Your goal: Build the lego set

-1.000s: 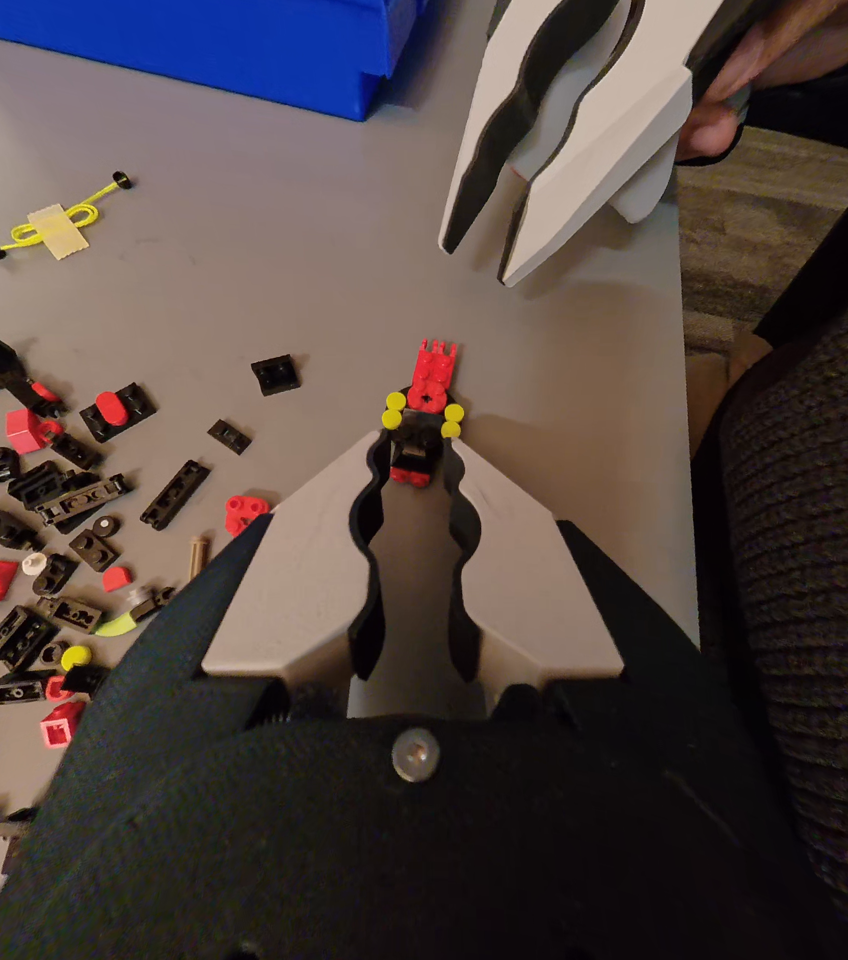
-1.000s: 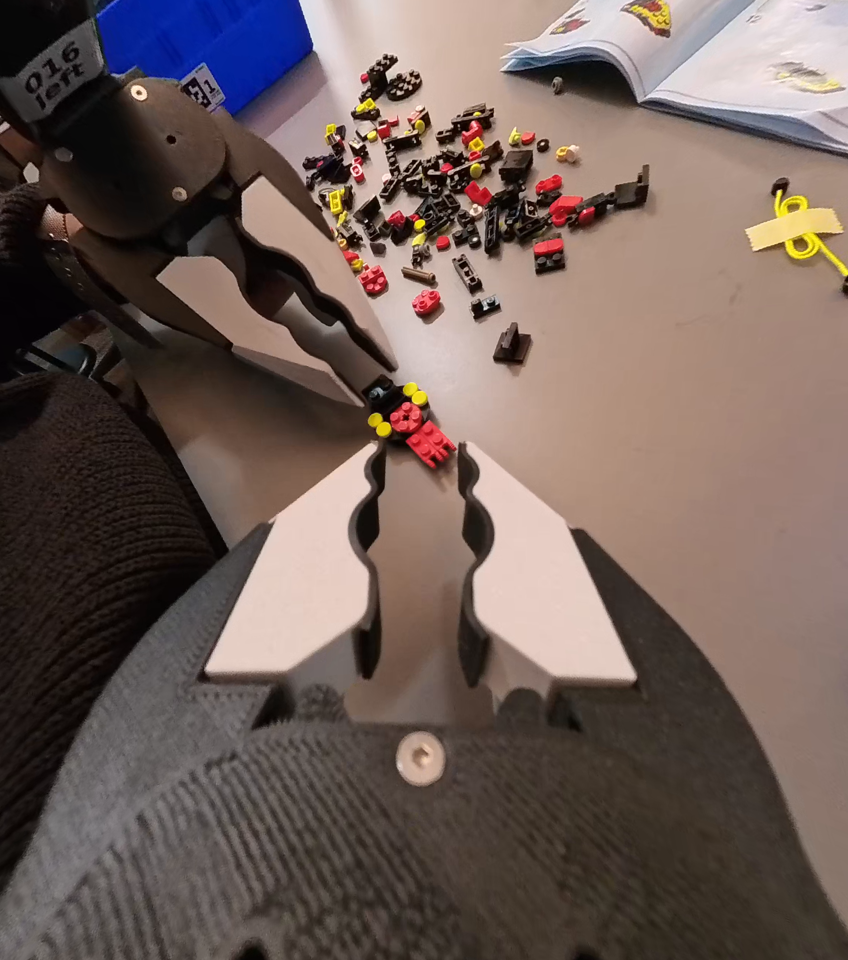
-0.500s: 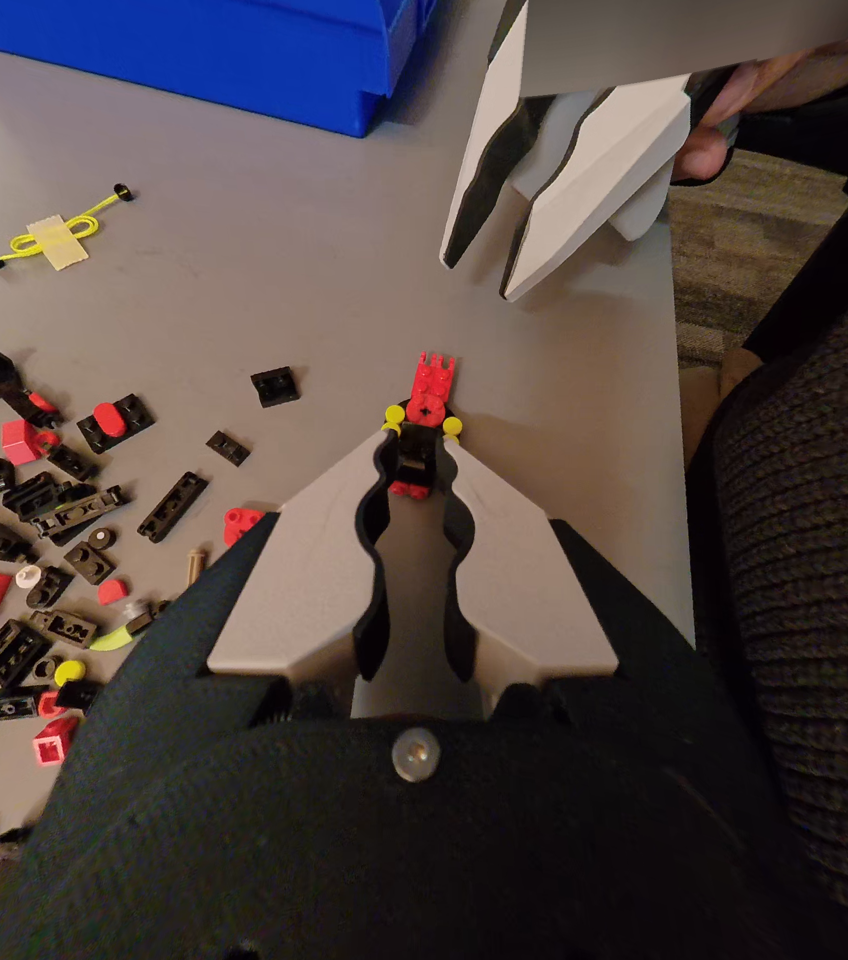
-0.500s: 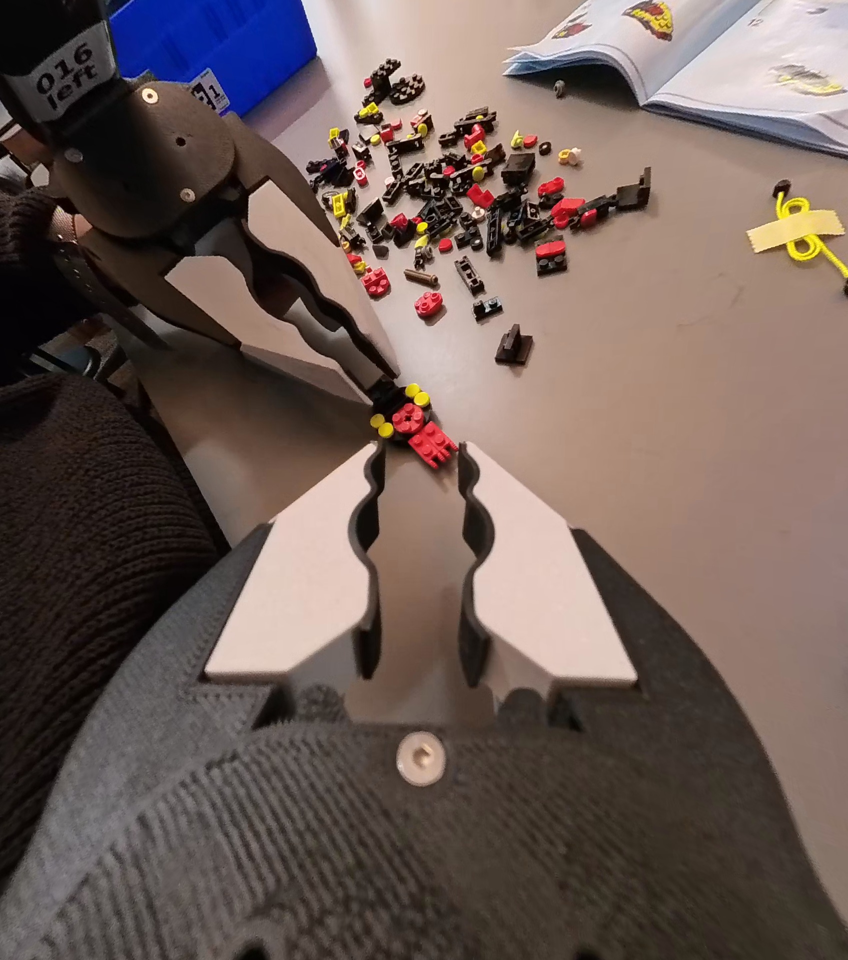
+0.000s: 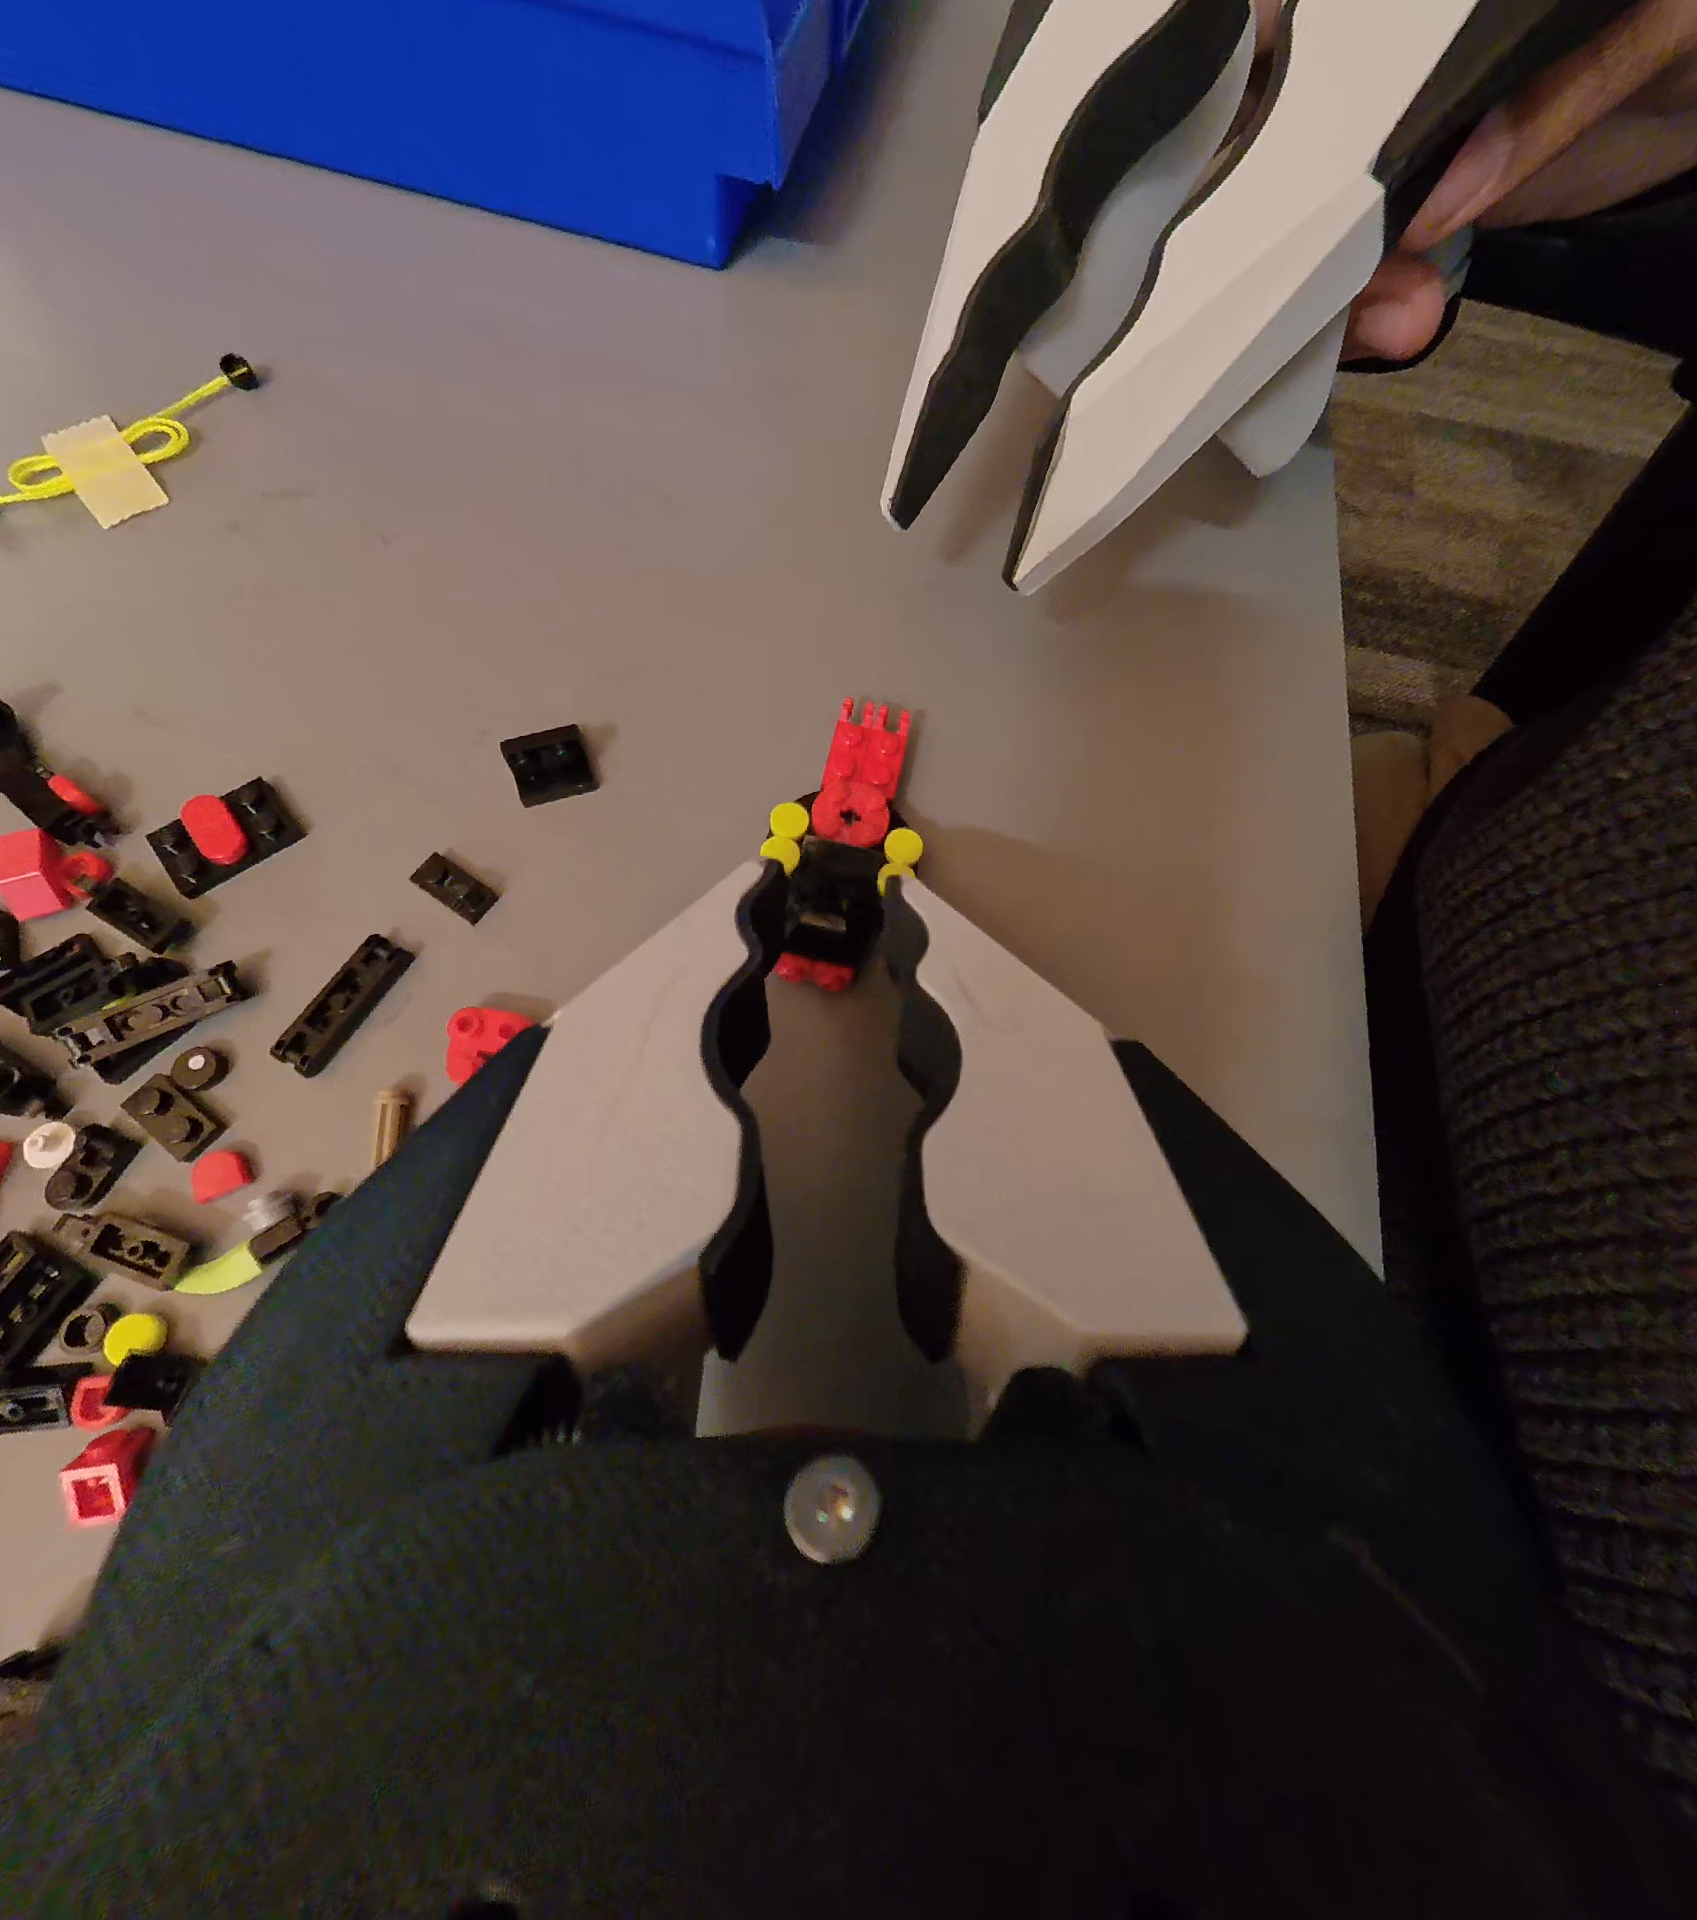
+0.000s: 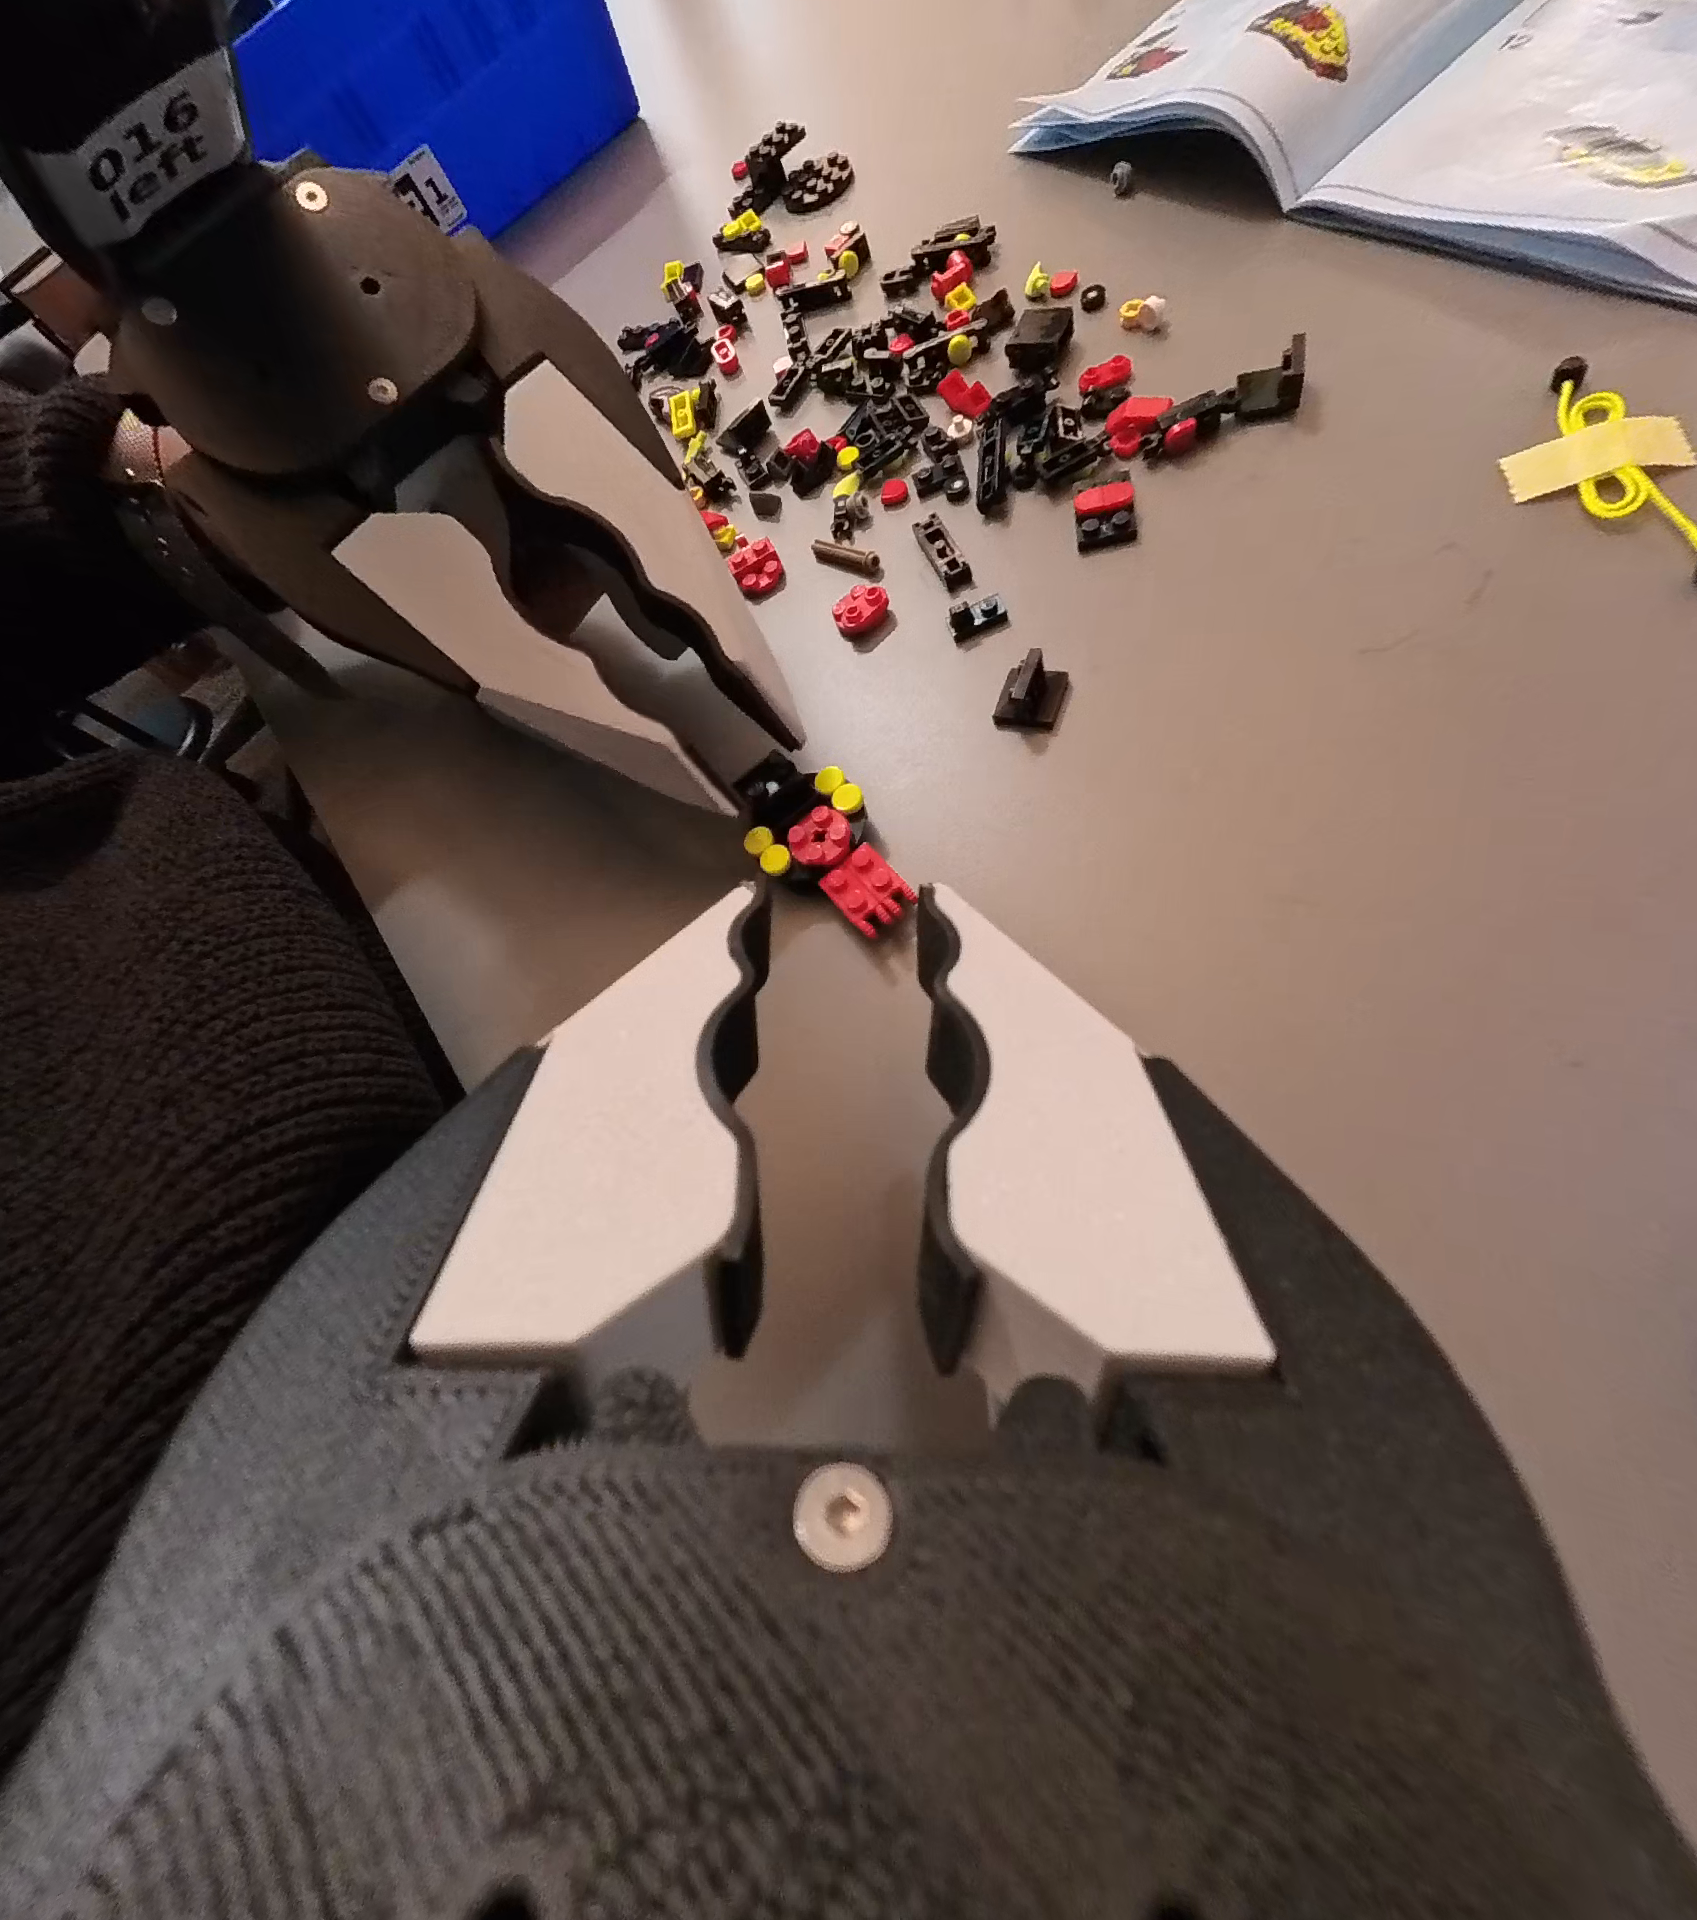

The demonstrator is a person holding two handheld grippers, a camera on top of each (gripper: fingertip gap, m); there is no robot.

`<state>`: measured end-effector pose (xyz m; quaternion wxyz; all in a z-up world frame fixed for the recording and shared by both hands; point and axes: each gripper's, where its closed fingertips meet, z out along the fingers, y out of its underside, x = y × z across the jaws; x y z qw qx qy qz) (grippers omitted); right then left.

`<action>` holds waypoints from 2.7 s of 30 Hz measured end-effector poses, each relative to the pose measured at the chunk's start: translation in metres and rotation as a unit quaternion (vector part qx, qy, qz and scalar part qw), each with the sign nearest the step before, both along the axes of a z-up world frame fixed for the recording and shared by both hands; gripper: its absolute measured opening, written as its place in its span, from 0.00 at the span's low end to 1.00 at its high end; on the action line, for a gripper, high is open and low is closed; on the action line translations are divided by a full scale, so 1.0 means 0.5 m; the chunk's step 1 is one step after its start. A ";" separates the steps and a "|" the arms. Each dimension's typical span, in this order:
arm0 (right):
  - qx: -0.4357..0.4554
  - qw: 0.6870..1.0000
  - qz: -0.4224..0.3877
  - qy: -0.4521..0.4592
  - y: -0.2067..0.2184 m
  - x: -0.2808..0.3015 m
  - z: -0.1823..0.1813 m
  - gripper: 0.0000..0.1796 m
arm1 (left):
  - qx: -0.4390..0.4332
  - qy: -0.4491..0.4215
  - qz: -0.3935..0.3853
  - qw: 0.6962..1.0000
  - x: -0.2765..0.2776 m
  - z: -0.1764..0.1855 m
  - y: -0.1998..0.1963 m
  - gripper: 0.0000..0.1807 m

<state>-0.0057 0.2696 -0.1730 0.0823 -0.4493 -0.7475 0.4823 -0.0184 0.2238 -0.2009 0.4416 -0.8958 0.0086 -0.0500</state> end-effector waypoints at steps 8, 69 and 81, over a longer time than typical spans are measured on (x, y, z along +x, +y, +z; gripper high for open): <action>-0.002 1.000 0.000 -0.002 0.000 0.000 -0.001 0.15 | -0.008 0.018 -0.002 1.000 -0.004 -0.005 -0.005 0.12; 0.014 1.000 0.012 0.000 -0.005 0.006 -0.008 0.17 | -0.046 0.027 0.011 0.999 0.001 -0.015 -0.009 0.07; 0.153 0.985 0.065 0.052 -0.036 -0.005 -0.051 0.25 | -0.061 0.006 0.023 0.998 -0.004 -0.024 -0.028 0.19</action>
